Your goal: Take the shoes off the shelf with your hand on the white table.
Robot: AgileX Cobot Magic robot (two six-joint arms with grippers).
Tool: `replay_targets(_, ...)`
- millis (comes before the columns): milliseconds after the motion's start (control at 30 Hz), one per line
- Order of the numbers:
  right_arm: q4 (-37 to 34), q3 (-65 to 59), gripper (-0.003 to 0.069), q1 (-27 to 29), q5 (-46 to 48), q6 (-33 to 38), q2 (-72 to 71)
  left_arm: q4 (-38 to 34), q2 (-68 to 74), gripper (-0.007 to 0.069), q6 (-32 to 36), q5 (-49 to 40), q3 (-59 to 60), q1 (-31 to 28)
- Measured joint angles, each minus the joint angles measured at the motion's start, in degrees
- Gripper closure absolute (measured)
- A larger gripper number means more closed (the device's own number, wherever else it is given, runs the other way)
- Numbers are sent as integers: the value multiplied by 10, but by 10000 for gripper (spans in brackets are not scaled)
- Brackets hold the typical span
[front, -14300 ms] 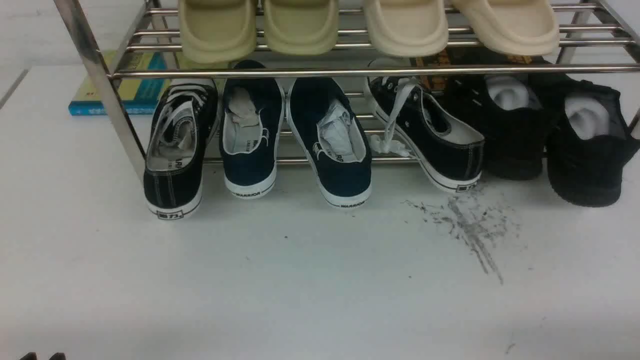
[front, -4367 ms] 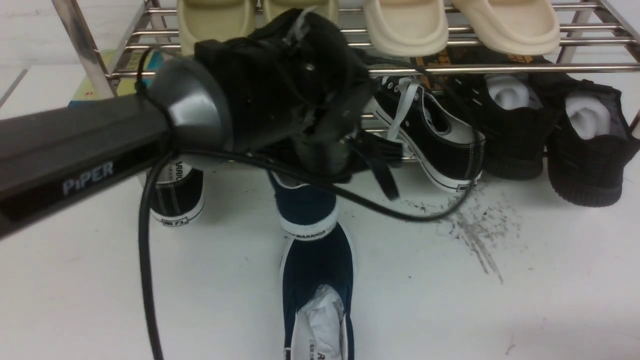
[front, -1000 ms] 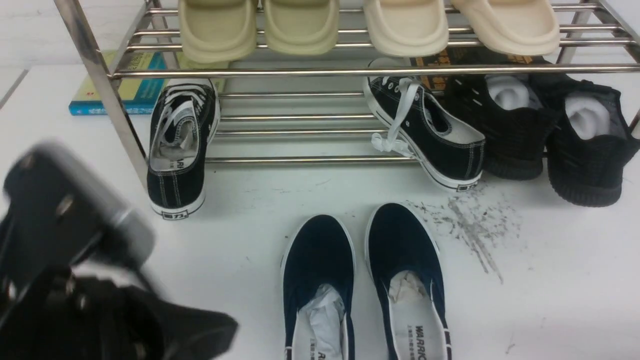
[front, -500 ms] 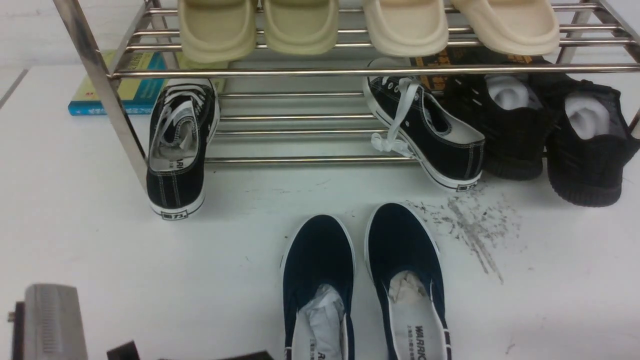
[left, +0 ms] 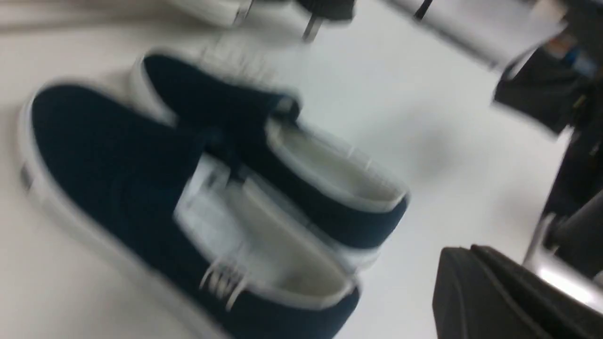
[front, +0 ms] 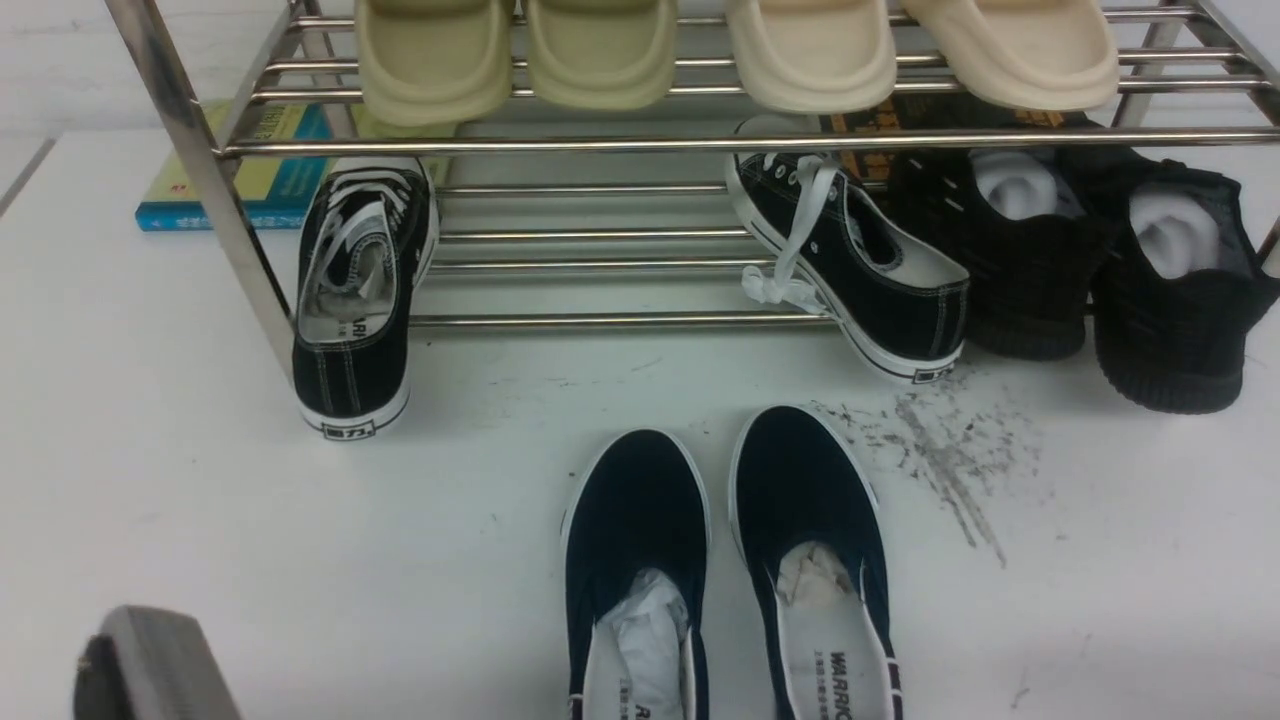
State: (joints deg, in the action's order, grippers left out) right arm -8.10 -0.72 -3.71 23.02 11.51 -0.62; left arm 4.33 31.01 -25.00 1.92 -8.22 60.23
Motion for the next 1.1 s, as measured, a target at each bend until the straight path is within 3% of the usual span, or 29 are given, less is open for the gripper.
replay_targets(200,0,0,419,0,0,0,0,-5,-39,594,37,-64,1,-2)
replay_targets(300,0,0,419,0,0,0,0,5,-93,592,40,-82,1,-29)
replay_targets(467,0,0,419,0,0,0,0,29,-191,589,40,-180,1,-182)
replay_targets(633,0,0,419,0,0,0,0,40,-292,587,40,-273,1,-387)
replay_targets(667,0,0,419,0,0,0,0,40,-295,587,40,-273,1,-395)
replay_targets(700,0,0,419,0,0,0,0,40,-311,585,40,-287,3,-454)
replay_targets(833,0,0,419,0,0,0,0,12,-317,580,40,-292,27,-572)
replay_targets(933,0,0,419,0,0,0,0,-13,-317,576,40,-295,59,-620)
replay_targets(1100,0,0,419,0,0,0,0,-4,-317,572,40,-281,83,-624)
